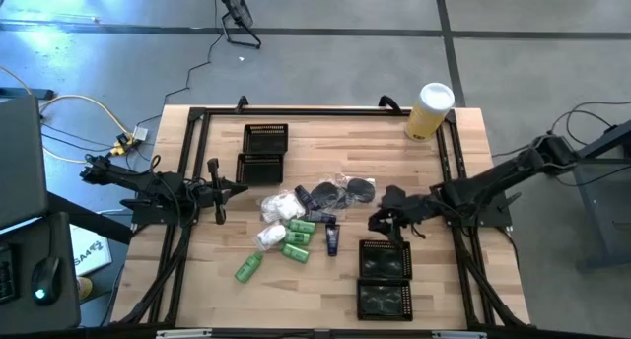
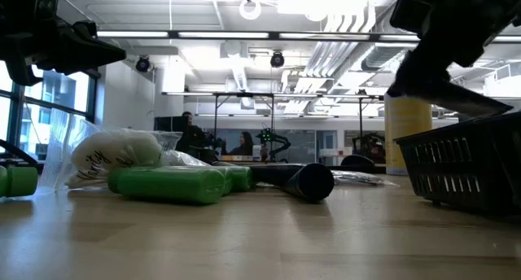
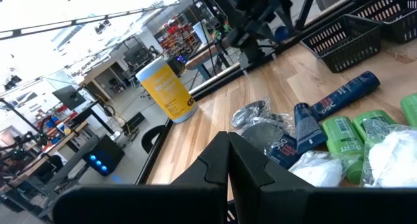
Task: Pick & Place Travel size toiletries
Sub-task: Put the blue shave cream into the middle bottom black basket
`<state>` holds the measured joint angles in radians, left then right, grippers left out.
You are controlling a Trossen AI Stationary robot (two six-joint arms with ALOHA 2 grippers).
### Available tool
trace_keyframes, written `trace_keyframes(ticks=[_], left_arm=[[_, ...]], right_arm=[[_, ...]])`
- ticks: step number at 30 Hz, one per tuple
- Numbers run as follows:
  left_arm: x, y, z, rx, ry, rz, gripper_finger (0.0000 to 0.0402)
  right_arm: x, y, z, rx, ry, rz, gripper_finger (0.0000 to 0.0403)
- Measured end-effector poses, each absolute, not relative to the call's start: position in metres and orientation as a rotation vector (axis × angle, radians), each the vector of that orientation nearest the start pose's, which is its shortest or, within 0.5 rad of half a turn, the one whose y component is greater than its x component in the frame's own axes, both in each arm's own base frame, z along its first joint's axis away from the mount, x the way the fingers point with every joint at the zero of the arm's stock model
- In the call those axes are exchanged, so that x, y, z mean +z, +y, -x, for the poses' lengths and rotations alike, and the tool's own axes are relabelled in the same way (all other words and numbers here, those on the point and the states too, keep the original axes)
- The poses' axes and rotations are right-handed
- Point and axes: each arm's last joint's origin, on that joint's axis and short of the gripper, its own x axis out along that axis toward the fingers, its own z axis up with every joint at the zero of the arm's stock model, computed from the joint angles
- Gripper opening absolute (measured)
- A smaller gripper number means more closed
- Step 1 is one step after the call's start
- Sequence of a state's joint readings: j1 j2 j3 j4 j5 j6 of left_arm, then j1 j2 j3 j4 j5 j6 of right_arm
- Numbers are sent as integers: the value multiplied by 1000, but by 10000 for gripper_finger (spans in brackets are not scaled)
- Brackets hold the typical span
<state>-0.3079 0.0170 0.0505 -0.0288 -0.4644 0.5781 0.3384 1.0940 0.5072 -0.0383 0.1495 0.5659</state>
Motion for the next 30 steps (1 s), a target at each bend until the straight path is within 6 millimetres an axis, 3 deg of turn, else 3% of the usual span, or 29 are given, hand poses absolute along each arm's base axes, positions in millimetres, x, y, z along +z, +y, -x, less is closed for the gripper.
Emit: trace_keyframes(ticks=[10, 16, 23, 30], left_arm=[[177, -16, -92, 154, 40, -575, 0], [177, -16, -92, 154, 39, -574, 0], [177, -16, -92, 154, 39, -574, 0], [177, -16, -92, 154, 40, -575, 0]], right_arm=[[189, 95, -201, 27, 648, -459, 122], [183, 107, -200, 32, 655, -447, 138], [173, 117, -198, 44, 707, -437, 122], [171, 119, -198, 41, 724, -476, 147]])
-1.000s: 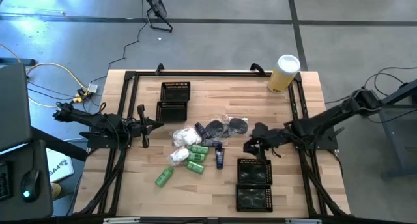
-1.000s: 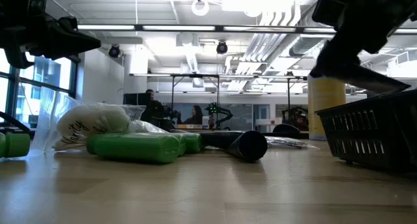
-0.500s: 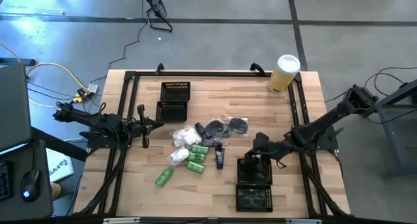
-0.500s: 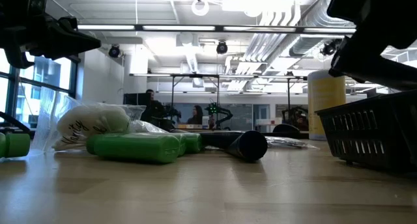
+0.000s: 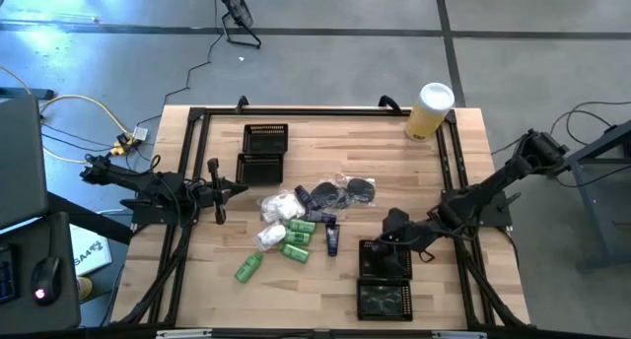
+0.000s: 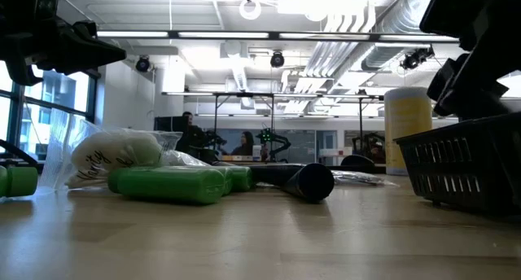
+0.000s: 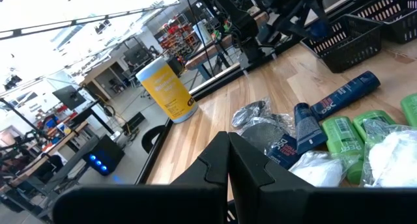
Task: Pick & Place Travel size toiletries
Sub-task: Put the blue shave cream into the middle bottom black basket, then put the black hairbrush into the top black basket
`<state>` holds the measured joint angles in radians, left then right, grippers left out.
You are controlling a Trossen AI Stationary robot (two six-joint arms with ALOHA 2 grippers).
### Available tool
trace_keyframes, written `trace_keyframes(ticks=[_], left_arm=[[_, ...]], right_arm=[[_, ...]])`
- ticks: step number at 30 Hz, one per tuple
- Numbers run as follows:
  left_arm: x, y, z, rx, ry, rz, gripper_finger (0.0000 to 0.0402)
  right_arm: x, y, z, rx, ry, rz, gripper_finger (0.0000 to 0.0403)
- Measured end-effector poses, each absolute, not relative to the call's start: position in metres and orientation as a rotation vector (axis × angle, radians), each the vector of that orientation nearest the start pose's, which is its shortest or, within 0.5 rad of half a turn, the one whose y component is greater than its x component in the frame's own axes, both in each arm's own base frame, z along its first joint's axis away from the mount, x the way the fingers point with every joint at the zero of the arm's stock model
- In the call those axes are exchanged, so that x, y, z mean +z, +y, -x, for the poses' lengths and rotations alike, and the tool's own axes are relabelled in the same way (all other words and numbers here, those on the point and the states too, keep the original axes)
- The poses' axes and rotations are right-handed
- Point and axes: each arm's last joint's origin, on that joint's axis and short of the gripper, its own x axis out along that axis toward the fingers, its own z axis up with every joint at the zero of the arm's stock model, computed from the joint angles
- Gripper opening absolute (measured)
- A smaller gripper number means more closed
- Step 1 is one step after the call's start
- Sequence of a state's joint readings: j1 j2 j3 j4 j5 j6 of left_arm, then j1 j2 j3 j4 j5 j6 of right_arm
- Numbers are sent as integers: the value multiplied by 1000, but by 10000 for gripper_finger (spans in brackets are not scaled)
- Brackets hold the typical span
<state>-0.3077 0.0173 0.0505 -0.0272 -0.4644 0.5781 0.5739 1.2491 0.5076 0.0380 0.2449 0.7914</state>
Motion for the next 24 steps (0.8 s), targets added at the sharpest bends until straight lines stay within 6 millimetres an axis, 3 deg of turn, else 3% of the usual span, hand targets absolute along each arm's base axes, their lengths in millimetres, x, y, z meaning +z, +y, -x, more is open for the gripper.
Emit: trace_keyframes(ticks=[7, 16, 24], left_arm=[[177, -16, -92, 154, 40, -575, 0], [177, -16, -92, 154, 40, -575, 0], [177, -16, -92, 154, 40, -575, 0]], right_arm=[[170, 121, -197, 80, 750, -485, 121], [171, 121, -198, 61, 741, -546, 231], [172, 121, -198, 59, 739, -546, 250]])
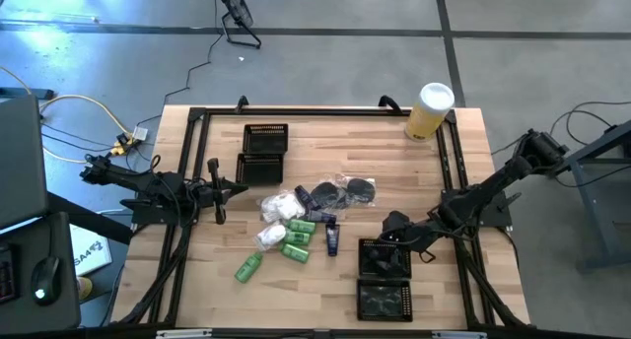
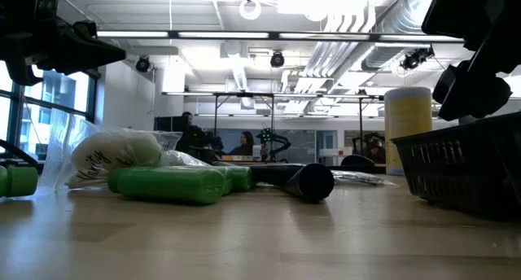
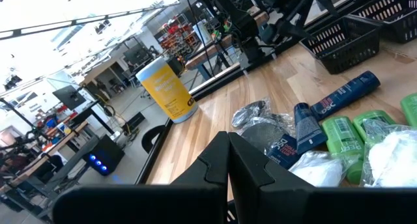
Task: Pick & Place Travel size toiletries
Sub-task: Put the black hairbrush into the top black basket
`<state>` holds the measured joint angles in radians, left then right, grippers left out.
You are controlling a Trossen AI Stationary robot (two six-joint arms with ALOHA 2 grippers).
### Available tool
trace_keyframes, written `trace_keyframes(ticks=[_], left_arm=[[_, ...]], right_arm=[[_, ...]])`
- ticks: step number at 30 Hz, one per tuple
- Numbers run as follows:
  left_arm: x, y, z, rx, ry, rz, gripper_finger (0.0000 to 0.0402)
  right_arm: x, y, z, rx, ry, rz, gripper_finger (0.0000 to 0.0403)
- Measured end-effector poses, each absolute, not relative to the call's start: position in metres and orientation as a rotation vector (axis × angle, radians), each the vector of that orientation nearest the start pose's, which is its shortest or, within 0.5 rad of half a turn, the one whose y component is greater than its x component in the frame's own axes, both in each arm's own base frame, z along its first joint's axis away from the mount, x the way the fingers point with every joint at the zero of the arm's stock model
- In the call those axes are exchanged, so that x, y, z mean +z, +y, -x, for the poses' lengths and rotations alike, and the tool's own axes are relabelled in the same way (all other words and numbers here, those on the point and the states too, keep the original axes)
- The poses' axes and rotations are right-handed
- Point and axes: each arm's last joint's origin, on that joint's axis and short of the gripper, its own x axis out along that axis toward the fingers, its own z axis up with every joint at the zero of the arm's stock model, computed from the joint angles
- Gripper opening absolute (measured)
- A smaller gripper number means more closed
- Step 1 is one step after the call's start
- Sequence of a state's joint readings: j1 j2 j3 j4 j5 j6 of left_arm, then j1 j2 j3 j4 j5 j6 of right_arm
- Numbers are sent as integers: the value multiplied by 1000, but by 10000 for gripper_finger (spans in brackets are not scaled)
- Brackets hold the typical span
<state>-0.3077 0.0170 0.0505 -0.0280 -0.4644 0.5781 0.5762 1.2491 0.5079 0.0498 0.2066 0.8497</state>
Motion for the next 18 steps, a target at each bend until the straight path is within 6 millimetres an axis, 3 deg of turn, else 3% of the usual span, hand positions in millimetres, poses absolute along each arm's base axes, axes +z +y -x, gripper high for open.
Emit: trace_keyframes(ticks=[12, 18], left_arm=[[177, -16, -92, 154, 40, -575, 0], [177, -16, -92, 154, 40, -575, 0]], right_arm=[[178, 117, -197, 61, 708, -561, 250], [187, 111, -197, 87, 675, -559, 226]])
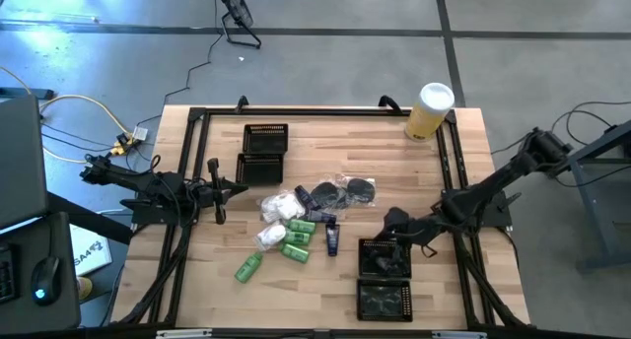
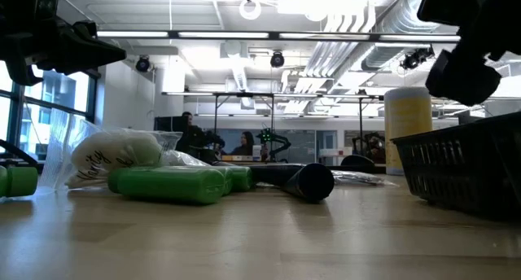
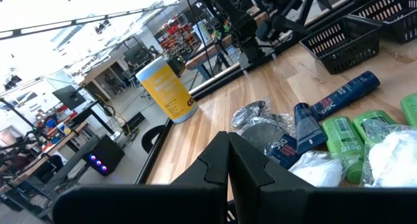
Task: Pick & Place Travel size toiletries
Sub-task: Put the black hairbrush into the top black basket
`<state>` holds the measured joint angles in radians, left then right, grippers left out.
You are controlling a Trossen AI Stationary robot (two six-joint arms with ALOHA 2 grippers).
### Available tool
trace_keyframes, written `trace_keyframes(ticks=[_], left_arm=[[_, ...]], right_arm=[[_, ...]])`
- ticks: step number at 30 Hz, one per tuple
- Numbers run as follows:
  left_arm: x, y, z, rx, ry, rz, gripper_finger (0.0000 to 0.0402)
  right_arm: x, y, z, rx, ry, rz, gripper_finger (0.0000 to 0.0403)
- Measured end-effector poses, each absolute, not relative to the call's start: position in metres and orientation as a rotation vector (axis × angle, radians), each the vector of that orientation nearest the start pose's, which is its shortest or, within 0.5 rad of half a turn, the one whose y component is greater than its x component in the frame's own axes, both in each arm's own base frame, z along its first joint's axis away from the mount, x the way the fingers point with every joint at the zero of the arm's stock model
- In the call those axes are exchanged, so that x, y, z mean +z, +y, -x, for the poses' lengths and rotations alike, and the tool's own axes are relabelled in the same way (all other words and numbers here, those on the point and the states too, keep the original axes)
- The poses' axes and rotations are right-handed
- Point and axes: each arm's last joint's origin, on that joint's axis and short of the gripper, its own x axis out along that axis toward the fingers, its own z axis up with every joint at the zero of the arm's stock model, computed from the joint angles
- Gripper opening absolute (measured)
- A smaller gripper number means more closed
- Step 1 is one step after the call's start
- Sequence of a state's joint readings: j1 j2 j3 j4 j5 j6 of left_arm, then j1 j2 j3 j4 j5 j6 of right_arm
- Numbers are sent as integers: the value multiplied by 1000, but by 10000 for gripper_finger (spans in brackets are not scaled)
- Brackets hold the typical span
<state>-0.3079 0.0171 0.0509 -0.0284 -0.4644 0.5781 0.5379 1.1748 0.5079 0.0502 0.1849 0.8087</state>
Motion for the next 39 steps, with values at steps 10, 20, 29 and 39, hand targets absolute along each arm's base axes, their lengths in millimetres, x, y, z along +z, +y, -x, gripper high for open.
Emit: trace_keyframes(ticks=[10, 20, 29, 39], left_arm=[[176, -16, -92, 153, 43, -576, 0], [177, -16, -92, 153, 43, -576, 0], [176, -16, -92, 152, 44, -576, 0], [177, -16, -92, 152, 43, -576, 0]], right_arm=[[209, 89, -197, 76, 548, -542, 164], [228, 67, -207, -42, 316, -346, 120], [231, 53, -212, -66, 280, -156, 120], [231, 32, -216, -156, 276, -143, 121]])
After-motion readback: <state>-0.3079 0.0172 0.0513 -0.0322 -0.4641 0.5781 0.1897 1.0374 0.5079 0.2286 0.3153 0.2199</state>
